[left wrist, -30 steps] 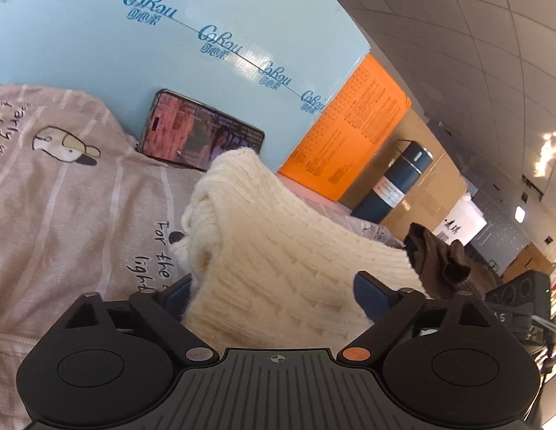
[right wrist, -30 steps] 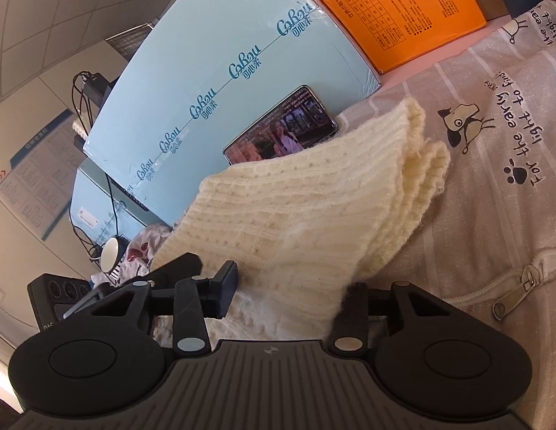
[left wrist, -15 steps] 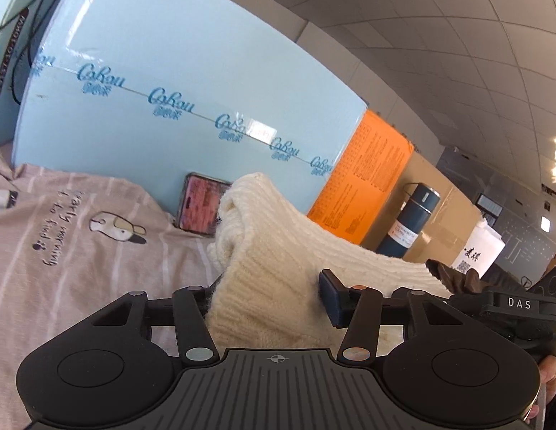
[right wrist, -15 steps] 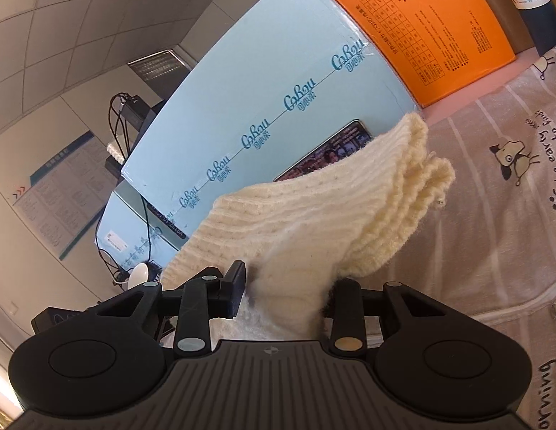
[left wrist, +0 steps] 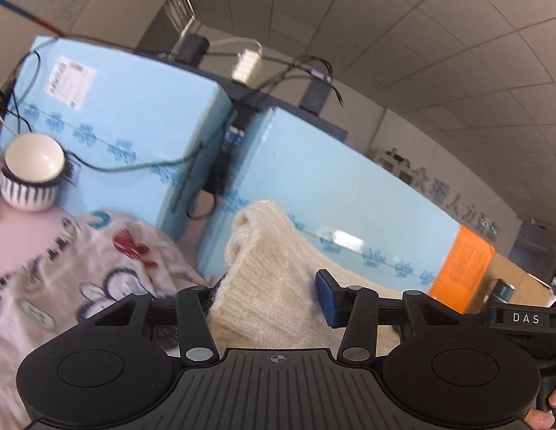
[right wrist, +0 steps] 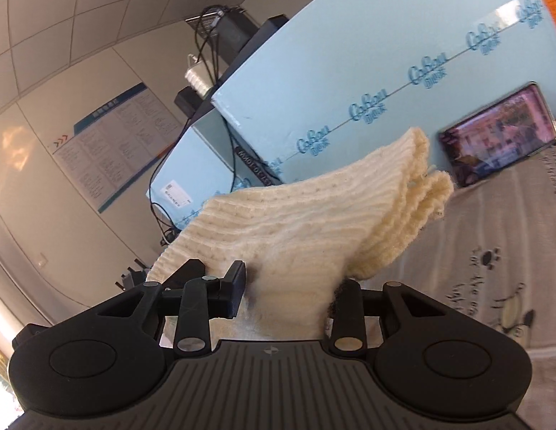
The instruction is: Fold clothes
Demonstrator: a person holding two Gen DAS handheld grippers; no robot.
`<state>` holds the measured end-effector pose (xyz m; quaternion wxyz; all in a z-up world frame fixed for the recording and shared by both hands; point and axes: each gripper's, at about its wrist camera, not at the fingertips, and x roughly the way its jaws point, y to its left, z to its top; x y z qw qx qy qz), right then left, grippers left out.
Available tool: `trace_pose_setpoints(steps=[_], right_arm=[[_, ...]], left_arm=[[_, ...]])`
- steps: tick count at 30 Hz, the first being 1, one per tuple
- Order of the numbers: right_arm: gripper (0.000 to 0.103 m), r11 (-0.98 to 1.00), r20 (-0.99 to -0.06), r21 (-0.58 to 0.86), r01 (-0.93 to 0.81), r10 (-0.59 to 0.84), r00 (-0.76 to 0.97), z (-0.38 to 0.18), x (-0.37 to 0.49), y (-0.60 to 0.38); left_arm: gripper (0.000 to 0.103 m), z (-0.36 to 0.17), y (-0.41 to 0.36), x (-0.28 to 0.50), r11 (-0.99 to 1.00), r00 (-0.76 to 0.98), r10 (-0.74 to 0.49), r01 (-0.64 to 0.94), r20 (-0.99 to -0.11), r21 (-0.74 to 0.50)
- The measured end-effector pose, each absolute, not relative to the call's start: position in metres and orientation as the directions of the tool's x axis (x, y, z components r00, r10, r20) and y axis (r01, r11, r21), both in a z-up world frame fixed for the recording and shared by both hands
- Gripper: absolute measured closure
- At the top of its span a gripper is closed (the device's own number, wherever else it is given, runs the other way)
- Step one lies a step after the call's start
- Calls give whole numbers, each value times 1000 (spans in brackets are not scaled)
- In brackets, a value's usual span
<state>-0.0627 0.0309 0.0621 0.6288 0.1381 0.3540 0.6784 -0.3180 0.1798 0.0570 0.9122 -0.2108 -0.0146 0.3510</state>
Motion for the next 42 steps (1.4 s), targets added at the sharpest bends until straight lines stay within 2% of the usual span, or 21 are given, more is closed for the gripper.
trace_pose_setpoints(steps=[6,7,13,21,23,25,30,31,33,35,38,42], right_arm=[[71,-38,-261,563,-826,940,-221,75,-115,108],[71,-47,-268,544,-838,936,-227,75,-122,120],[71,-97,-291,469,-878,921,-258,54,-139,182],[70,-27,-409,466,-884,880,-242,4,-127,225],[64,6,-432,467,-884,874,-222,-3,-124,226],[57,24,-442,458,-888,873,-204,-6,-123,225],[35,82,-477,384,-920,870,-121,-7,-128,226],[28,95,-484,376,-922,869,-108,-8,-128,225],[20,117,-490,357,-927,868,-79,-8,-127,222],[18,141,-493,333,-932,869,-44,-4,-127,217],[18,194,-488,267,-944,872,41,10,-130,195],[12,203,-444,231,-951,892,83,31,-130,151]], left_arm=[[62,51,226,-369,583,658,753,-675,-10,-452],[62,48,233,-372,573,649,760,-681,-13,-456],[62,26,273,-378,504,610,785,-733,-110,-457],[60,10,282,-359,457,552,792,-819,-260,-348],[55,10,279,-356,444,526,806,-840,-270,-312],[41,12,277,-357,390,461,841,-879,-284,-274],[41,5,289,-360,263,328,861,-941,-389,-212],[41,3,293,-361,239,303,859,-950,-413,-200],[39,0,296,-359,237,300,851,-952,-431,-194],[35,0,294,-365,242,320,854,-943,-411,-230],[33,6,284,-381,292,391,871,-899,-298,-325],[6,20,250,-391,365,414,906,-866,-83,-341]])
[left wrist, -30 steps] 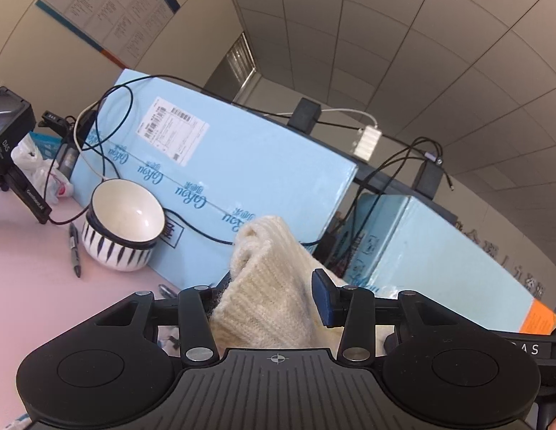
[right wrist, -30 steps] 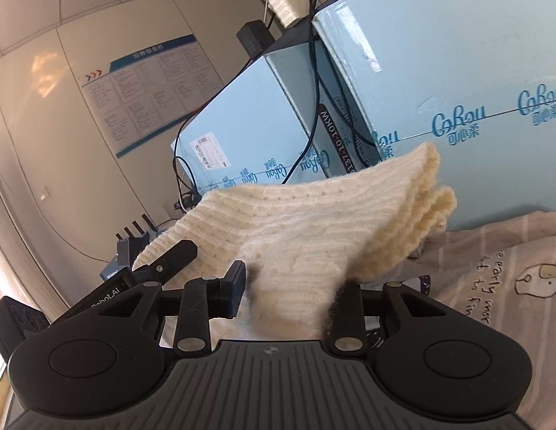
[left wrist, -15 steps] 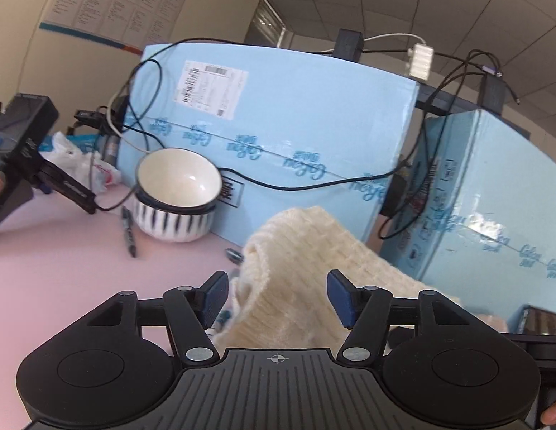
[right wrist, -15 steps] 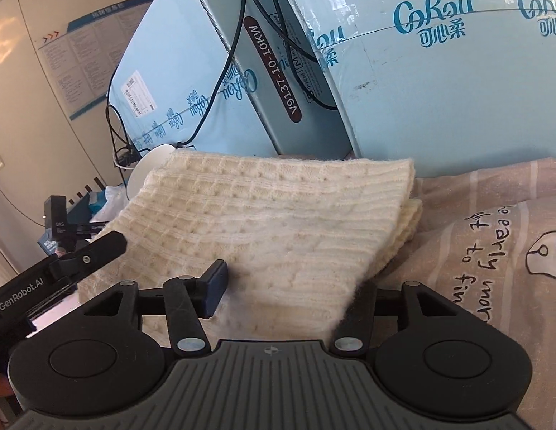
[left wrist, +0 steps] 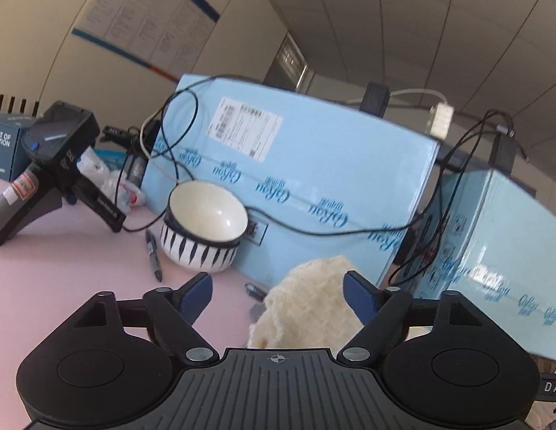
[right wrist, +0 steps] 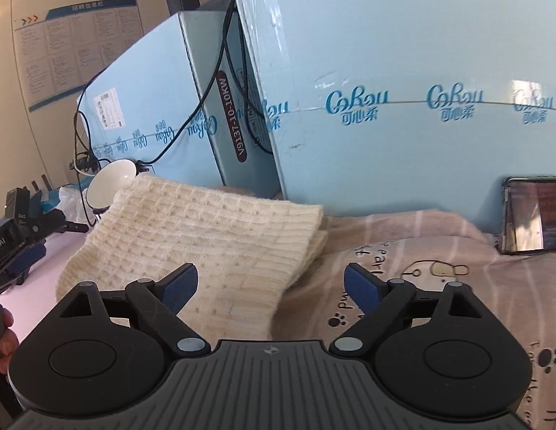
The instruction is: Fold clothes
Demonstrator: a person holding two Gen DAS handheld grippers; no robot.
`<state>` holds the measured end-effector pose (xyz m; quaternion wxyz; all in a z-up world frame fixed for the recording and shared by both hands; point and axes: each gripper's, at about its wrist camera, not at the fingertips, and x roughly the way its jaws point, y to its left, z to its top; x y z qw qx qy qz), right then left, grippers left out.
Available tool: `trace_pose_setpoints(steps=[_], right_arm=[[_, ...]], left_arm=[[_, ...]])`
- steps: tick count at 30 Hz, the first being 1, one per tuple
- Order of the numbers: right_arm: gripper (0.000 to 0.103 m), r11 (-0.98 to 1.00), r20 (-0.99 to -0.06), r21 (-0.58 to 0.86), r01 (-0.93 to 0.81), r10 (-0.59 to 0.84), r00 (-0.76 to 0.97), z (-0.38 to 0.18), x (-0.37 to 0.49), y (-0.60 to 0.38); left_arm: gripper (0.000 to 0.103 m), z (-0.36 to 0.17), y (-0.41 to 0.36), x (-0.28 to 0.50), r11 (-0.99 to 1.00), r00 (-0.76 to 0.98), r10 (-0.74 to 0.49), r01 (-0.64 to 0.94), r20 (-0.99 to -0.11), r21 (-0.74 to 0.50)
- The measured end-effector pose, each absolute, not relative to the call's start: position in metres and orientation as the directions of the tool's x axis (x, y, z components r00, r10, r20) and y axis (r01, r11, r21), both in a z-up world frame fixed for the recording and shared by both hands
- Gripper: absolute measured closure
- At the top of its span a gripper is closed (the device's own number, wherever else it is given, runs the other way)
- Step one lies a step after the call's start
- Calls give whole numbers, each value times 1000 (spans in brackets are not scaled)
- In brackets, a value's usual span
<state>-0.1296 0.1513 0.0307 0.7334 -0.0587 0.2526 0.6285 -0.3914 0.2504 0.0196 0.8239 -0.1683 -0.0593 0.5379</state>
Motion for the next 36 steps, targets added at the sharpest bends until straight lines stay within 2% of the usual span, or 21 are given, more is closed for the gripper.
trace_pose_setpoints(steps=[1,6,11,16,22,25,30,36], right_arm=[[9,202,-436,233,-951,896,83,35,-128,140],[3,176,-396,212,-961,915,80,43,-125,94],[2,151,-366,133,-979,926,93,38,-125,66],[2,165,-325,168,-972,940,104,27,-116,47],[2,137,-292,183,-973,953,79,21,-117,33],[2,98,-283,148,-984,958,52,18,-125,27],[2,40,-258,95,-995,966,14,15,-138,21],[2,57,-247,92,-994,969,33,12,-137,21]], left_arm=[[3,23,242,-392,375,410,911,-866,-39,-330],[0,41,191,-373,356,371,929,-899,-8,-253],[0,44,128,-353,267,271,963,-947,4,-179],[0,39,84,-343,160,158,987,-971,26,-177],[0,26,70,-322,68,71,997,-992,-28,-102],[0,25,58,-318,4,3,1000,-997,9,-80],[0,24,45,-327,-40,-48,997,-992,64,-121],[0,25,49,-320,-26,-31,998,-996,48,-89]])
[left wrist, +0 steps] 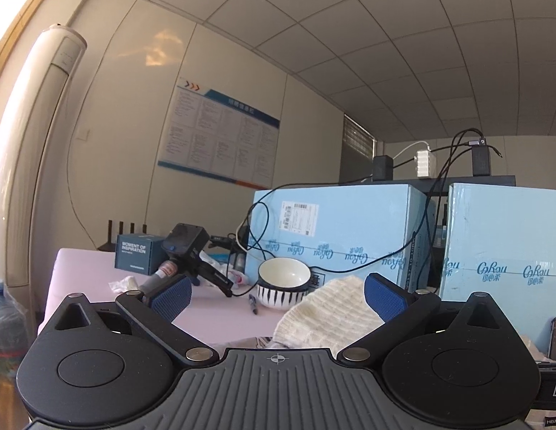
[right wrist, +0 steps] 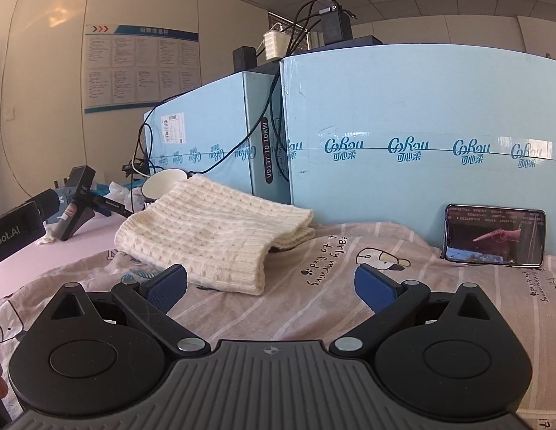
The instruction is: Fold clothes
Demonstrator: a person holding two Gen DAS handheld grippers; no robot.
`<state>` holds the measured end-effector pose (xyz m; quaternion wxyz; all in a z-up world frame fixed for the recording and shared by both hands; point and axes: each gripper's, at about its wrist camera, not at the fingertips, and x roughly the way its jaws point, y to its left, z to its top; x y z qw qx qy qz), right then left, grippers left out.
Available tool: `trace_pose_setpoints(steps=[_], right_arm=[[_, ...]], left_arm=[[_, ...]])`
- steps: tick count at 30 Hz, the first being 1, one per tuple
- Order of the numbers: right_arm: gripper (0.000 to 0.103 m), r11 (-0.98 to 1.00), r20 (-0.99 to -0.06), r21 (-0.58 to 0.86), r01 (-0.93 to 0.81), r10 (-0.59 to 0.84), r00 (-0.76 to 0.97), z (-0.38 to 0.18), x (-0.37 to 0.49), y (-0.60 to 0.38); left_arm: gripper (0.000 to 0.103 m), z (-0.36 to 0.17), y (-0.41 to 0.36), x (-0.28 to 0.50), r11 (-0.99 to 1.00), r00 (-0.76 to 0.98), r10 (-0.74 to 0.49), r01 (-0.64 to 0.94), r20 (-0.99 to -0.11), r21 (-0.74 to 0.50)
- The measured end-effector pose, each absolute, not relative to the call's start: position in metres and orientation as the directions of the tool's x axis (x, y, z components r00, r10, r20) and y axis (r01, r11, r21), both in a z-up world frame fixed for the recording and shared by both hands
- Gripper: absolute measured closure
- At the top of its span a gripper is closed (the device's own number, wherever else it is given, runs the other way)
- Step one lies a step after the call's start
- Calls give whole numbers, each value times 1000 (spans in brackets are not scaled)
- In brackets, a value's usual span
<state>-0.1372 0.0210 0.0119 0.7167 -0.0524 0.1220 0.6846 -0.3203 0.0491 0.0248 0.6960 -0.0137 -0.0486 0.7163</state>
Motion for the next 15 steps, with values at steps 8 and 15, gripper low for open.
trace_pose_setpoints(steps=[8,15], right_arm=[[2,66,-214,95,-993,976,44,13,-137,19],[2,50,-198,131,-990,980,23,16,-133,16]], left_arm=[[0,23,50,-315,-6,-8,999,-998,41,-64],[0,24,48,-309,-15,-16,998,-999,52,-31]])
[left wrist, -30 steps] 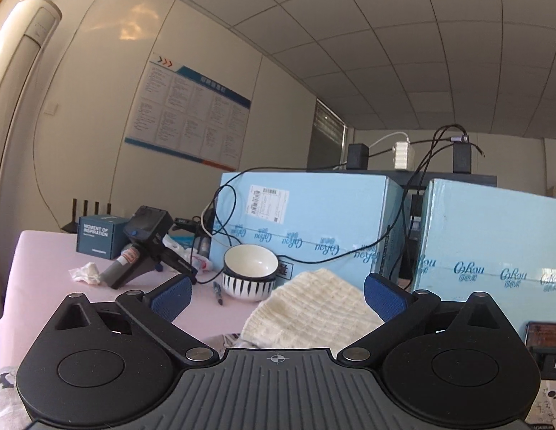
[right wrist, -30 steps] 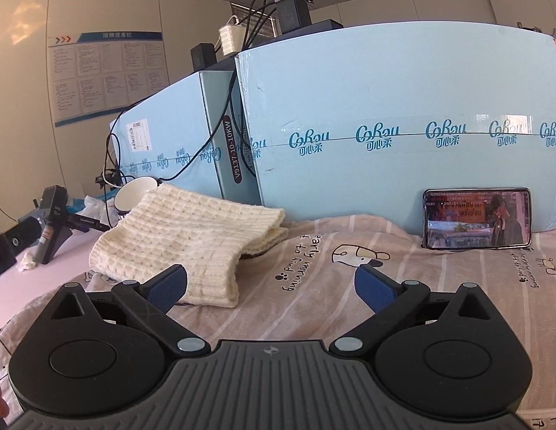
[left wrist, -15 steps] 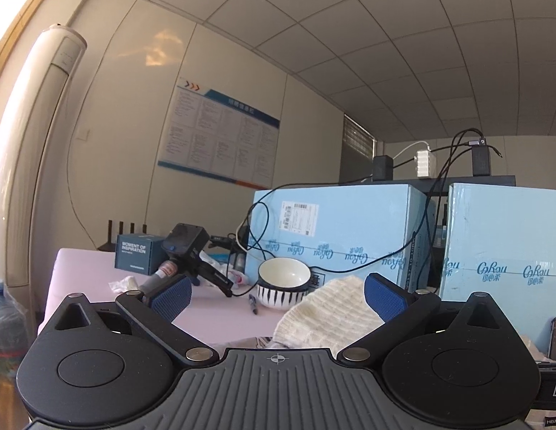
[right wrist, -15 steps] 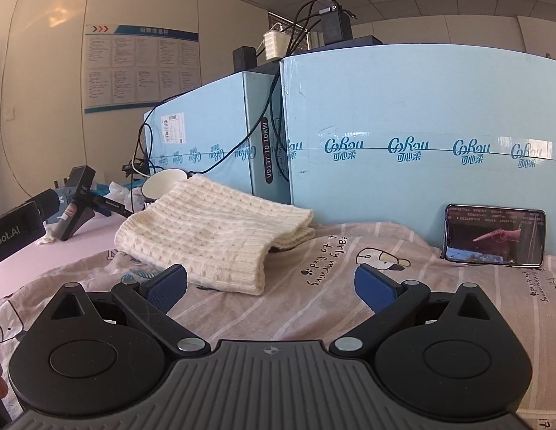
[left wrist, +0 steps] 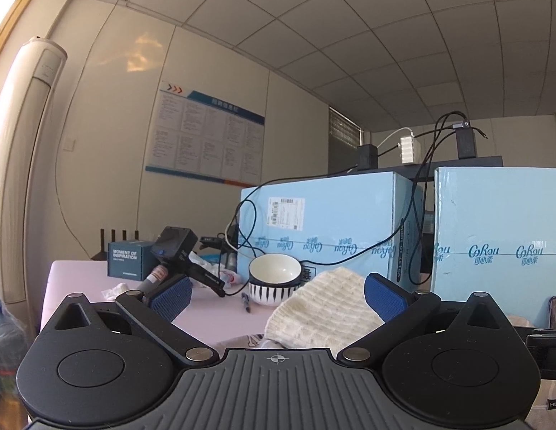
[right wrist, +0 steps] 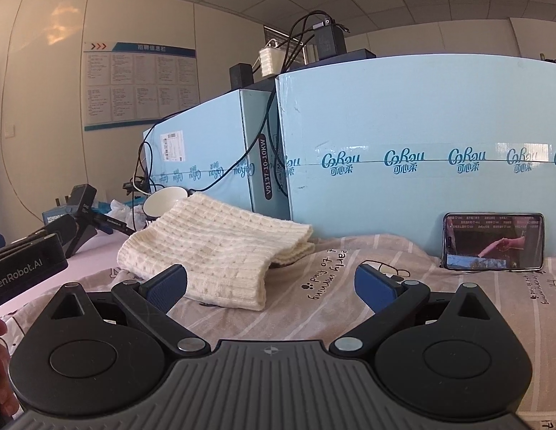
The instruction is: Fold clothes
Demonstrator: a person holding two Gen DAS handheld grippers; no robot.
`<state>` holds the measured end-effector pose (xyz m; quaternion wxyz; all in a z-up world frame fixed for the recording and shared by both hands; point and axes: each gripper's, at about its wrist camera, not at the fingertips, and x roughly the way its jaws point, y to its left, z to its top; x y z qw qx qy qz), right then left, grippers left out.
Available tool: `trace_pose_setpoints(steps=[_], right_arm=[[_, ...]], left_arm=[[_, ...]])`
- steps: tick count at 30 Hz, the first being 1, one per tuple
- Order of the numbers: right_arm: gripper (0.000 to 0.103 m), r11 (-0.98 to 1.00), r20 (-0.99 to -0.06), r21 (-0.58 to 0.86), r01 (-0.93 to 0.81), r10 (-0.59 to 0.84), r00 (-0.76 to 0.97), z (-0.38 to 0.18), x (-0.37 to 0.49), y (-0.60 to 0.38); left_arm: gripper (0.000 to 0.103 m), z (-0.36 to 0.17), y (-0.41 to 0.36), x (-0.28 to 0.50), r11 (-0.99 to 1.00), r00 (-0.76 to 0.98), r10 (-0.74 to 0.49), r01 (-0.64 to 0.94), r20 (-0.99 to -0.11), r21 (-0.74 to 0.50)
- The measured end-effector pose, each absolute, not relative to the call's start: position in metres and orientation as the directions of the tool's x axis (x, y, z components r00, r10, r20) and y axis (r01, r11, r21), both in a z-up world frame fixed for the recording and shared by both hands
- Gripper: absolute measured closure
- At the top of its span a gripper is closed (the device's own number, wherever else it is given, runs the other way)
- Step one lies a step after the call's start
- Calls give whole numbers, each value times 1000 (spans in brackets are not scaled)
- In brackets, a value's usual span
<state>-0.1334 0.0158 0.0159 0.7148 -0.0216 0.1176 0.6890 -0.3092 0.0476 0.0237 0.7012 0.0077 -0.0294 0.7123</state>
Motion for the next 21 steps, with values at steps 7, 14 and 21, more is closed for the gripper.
trace_pose_setpoints(steps=[7,14,21], right_arm=[[2,43,-192,172,-984,981,9,19,-129,13],[2,41,-188,165,-985,982,9,20,-128,13],[2,49,-196,167,-985,980,16,14,-126,17]], left_arm=[[0,24,43,-302,-24,-23,997,-1000,78,7],[0,24,45,-302,-25,-24,998,-1000,64,13],[0,24,45,-304,-28,-28,998,-1000,62,-1]])
